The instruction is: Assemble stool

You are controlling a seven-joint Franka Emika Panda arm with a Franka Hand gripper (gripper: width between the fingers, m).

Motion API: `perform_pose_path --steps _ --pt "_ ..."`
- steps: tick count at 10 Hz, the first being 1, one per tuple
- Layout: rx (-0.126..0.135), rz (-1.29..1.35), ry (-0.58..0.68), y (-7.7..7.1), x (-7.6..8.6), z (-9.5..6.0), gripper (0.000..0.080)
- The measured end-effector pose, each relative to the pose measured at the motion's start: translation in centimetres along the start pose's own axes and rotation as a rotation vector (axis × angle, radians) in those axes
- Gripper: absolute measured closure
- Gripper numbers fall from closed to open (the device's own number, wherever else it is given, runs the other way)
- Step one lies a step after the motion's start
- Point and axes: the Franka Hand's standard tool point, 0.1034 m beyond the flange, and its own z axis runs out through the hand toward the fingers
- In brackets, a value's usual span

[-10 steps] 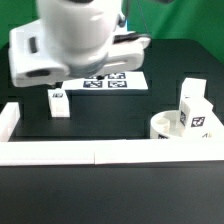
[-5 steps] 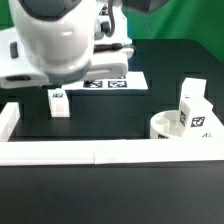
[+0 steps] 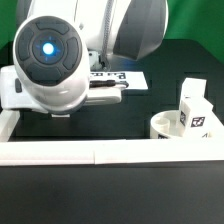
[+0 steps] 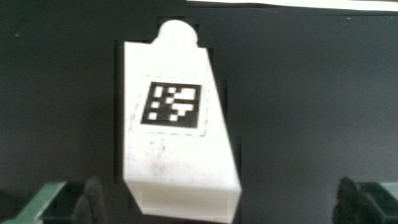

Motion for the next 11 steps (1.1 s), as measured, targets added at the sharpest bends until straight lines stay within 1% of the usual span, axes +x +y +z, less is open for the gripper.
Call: perform_pose_path --steps 3,4,5,6,8,9,10,11 --pt "0.000 0.001 -0.001 0.1 0.0 0.1 0.0151" --pt "-0.002 0.005 -0.006 0.4 0.1 0.6 0.0151" --pt "-0.001 0.006 -0.009 0.5 0.2 1.7 0.0151" --pt "0.003 0.008 -0.021 0.4 0.0 2.6 0.0151" --pt "0.004 0.008 -0.022 0.5 0.0 2.6 0.0151" --pt "0.004 0.008 -0.022 0.5 0.0 2.6 0.0267" --pt "0.004 0.008 -0.022 0.5 0.0 2.6 0.0402" --pt "0.004 0.008 -0.022 0.5 0.0 2.6 0.0402"
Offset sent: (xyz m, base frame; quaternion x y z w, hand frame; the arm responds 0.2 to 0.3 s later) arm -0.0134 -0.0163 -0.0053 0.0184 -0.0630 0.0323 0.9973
